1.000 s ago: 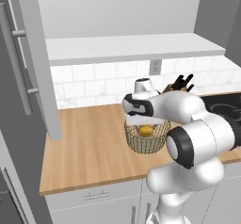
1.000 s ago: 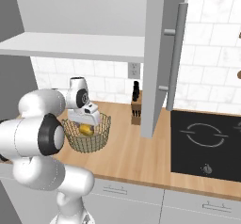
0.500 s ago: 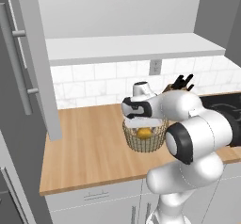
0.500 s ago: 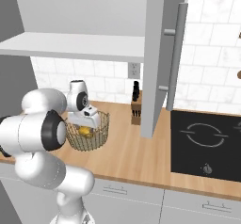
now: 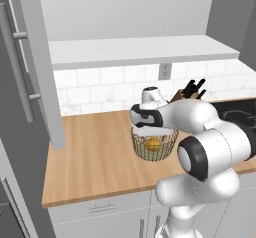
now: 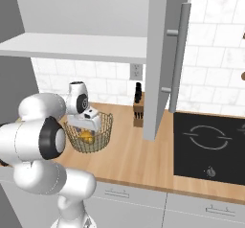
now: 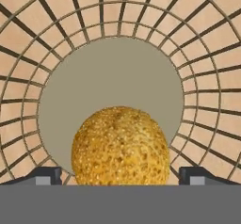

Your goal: Open the cabinet, pick up the bread from the cabinet and place it in the basket. Then move the basket to the dining counter.

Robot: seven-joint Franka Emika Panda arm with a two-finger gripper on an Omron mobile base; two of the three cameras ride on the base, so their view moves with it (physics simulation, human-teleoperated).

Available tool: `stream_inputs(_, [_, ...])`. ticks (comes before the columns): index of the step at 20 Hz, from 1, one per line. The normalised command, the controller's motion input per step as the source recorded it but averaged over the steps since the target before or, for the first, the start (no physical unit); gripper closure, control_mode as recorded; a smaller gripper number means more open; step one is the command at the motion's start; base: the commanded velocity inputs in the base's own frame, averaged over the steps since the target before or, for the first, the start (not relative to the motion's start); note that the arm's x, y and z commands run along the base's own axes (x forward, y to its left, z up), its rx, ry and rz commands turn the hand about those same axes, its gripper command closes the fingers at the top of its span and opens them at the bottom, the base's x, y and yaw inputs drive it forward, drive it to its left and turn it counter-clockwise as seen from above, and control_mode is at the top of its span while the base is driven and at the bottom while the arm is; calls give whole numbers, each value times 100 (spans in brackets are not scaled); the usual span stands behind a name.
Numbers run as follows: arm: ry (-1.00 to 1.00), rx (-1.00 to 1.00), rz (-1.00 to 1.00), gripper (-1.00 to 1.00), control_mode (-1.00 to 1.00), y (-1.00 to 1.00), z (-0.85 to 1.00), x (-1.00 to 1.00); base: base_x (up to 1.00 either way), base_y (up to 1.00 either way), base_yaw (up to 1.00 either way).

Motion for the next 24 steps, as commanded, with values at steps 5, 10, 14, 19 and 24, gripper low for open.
stream_inputs(5, [0,1,0,-100,-100,0,27,-1,0,0,0])
stream_inputs(10, [0,6,0,-100,-100,-1,47,-10,0,0,0])
stream_inputs(14, [-1,9,-1,-100,-100,-12,42,-56,0,0,0])
stream_inputs(19, [-5,2,-5,-100,-100,-15,39,-69,0,0,0])
stream_inputs(24, [-6,0,-9,-100,-100,-29,25,-36,0,0,0])
